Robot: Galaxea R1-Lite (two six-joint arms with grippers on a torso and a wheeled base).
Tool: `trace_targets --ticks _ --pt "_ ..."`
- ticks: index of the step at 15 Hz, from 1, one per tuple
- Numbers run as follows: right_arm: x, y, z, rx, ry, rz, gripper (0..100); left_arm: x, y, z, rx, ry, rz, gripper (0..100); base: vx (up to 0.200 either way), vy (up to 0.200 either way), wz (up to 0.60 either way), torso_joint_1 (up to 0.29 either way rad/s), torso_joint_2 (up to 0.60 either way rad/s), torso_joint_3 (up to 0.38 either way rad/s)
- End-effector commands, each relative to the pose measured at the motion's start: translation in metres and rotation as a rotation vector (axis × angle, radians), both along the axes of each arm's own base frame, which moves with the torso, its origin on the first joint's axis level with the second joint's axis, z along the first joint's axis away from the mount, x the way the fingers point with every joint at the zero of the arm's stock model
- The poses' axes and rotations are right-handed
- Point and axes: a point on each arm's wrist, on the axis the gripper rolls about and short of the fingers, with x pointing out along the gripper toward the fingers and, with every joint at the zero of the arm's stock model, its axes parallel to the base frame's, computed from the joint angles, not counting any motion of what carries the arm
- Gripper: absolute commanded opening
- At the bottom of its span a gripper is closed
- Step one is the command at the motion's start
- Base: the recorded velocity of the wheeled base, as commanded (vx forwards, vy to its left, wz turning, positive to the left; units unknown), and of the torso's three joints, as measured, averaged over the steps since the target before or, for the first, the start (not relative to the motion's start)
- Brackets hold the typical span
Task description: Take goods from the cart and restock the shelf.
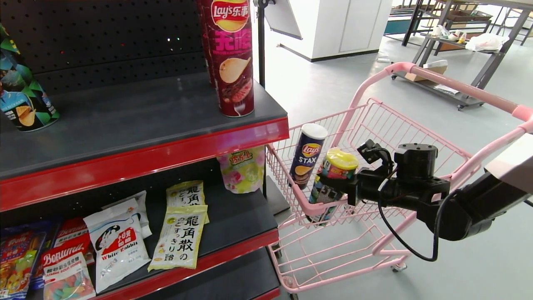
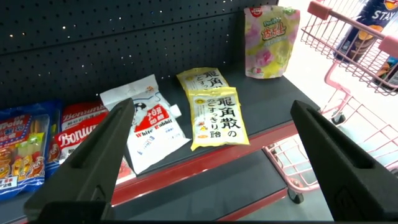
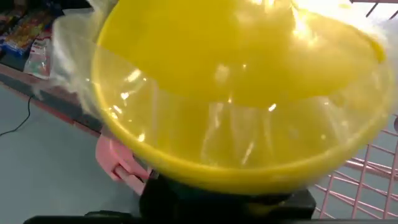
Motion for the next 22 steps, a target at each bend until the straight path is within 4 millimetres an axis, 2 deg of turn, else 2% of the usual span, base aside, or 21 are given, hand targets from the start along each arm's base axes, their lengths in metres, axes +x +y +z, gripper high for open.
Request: trace_targets --ticks 1,3,5,8,10,12,13,14,15,17,20,22 --pt "-0.002 0.000 0.004 0.002 -0.004 0.003 0 0.000 0.000 0.000 0.000 0.001 0.000 100 0.000 0.000 0.00 0.000 0.00 0.000" --pt "-0.006 -0.002 0.024 0.018 -0.057 -0.001 0 0.000 0.000 0.000 0.000 0.001 0.000 100 0.000 0.000 0.00 0.000 0.00 0.000" --pt "-0.015 -0.012 0.064 0.058 -0.153 -0.031 0 0.000 0.000 0.000 0.000 0.001 0.000 100 0.000 0.000 0.00 0.000 0.00 0.000" --pt "-0.027 -0.029 0.112 0.097 -0.272 -0.078 0 0.000 0.000 0.000 0.000 0.002 0.000 100 0.000 0.000 0.00 0.000 0.00 0.000" --pt "-0.055 -0.039 0.158 0.106 -0.310 -0.112 0 0.000 0.000 0.000 0.000 0.001 0.000 100 0.000 0.000 0.00 0.000 0.00 0.000" --pt "-0.099 -0.047 0.193 0.092 -0.287 -0.166 0 0.000 0.000 0.000 -0.002 0.001 0.000 100 0.000 0.000 0.00 0.000 0.00 0.000" --pt "-0.119 -0.050 0.202 0.084 -0.269 -0.183 0 0.000 0.000 0.000 -0.002 0.001 0.000 100 0.000 0.000 0.00 0.000 0.00 0.000" --pt "-0.156 -0.056 0.209 0.066 -0.220 -0.209 0 0.000 0.000 0.000 -0.002 0.001 0.000 100 0.000 0.000 0.00 0.000 0.00 0.000" --pt "-0.186 -0.062 0.205 0.038 -0.168 -0.259 0 0.000 0.000 0.000 -0.002 0.002 0.000 100 0.000 0.000 0.00 0.000 0.00 0.000" --pt "-0.239 -0.075 0.183 -0.049 -0.121 -0.452 0 0.000 0.000 0.000 0.000 0.002 -0.001 100 0.000 0.000 0.00 0.000 0.00 0.000" --pt "-0.278 -0.084 0.138 -0.088 -0.073 -0.519 0 0.000 0.000 0.000 -0.002 0.001 -0.001 100 0.000 0.000 0.00 0.000 0.00 0.000" --pt "-0.282 -0.086 0.128 -0.112 -0.053 -0.560 0 0.000 0.000 0.000 -0.002 0.002 -0.001 100 0.000 0.000 0.00 0.000 0.00 0.000"
